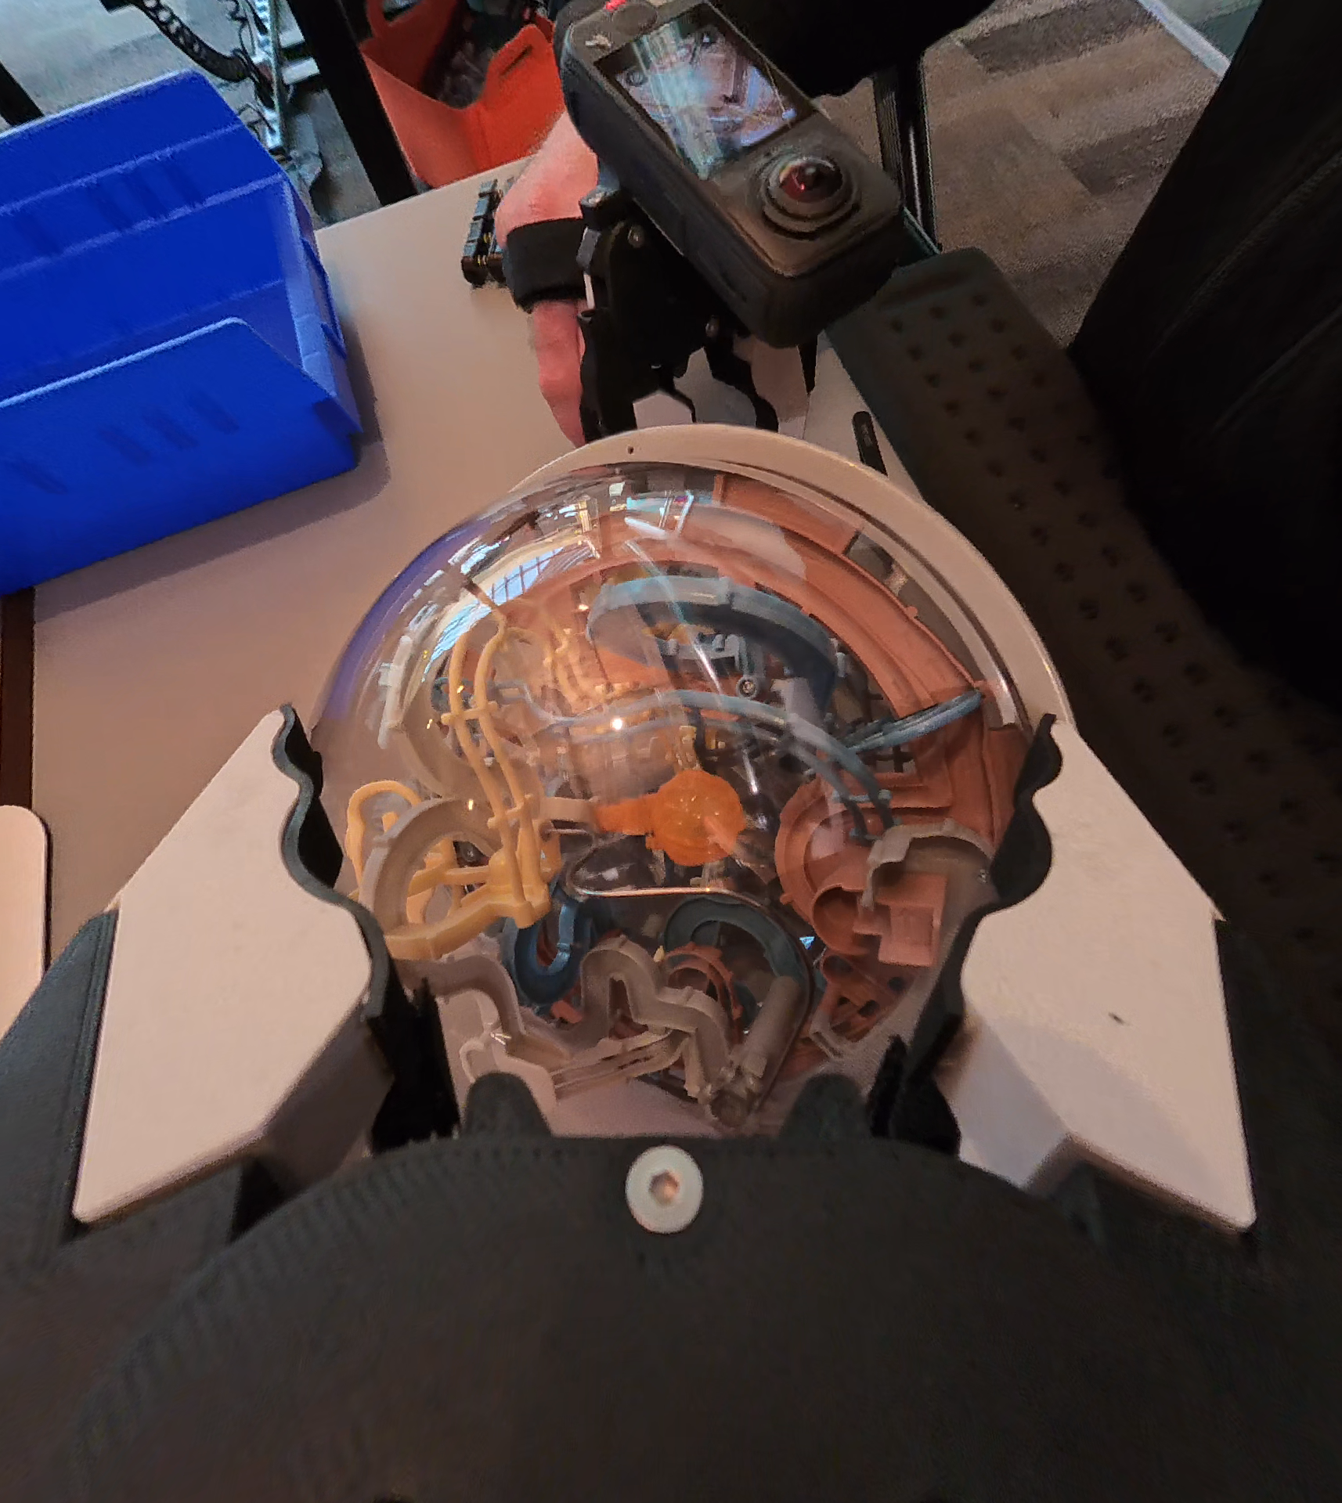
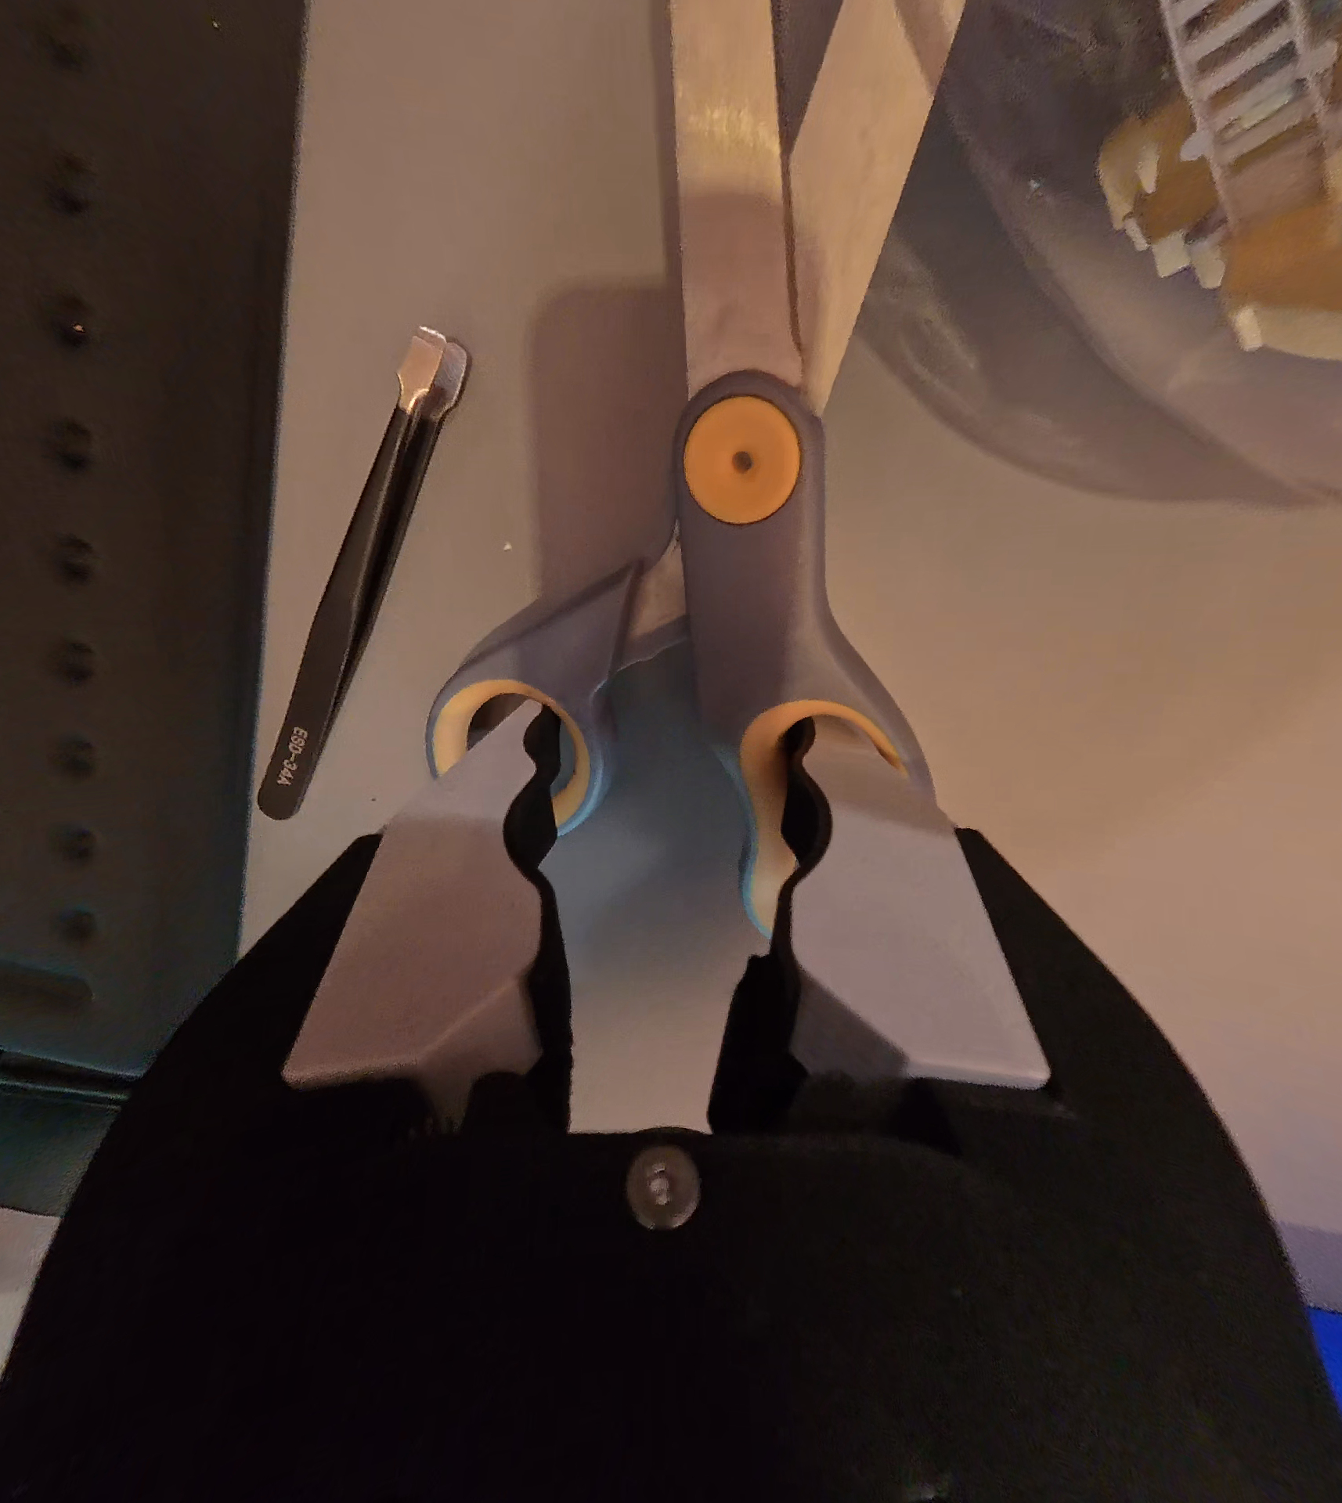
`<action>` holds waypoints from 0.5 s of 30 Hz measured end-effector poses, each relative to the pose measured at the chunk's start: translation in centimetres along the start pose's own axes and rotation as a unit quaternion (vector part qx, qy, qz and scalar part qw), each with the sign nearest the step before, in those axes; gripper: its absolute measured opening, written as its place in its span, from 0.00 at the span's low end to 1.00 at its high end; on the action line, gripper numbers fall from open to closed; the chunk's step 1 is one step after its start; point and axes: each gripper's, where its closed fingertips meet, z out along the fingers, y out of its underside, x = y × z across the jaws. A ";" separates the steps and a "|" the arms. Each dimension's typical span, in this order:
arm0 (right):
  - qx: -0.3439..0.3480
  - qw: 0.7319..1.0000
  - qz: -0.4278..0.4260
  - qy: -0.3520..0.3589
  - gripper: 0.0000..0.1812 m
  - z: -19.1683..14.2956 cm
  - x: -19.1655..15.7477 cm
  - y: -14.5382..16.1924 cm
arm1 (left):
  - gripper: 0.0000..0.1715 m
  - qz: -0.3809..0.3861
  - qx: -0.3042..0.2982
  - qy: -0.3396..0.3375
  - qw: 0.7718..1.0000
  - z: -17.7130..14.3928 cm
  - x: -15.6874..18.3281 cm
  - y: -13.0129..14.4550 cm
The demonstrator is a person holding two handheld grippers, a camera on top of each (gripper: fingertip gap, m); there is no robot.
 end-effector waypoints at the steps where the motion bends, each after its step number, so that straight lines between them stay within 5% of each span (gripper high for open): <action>1: -0.012 1.000 -0.008 -0.001 0.30 0.1 0.1 -0.1 | 0.93 0.001 0.003 -0.001 1.000 -0.1 0.1 0.0; 15: 0.029 0.999 -0.035 -0.021 0.25 0.9 0.8 -3.2 | 0.92 -0.014 0.027 -0.015 0.999 -0.3 -0.3 -0.1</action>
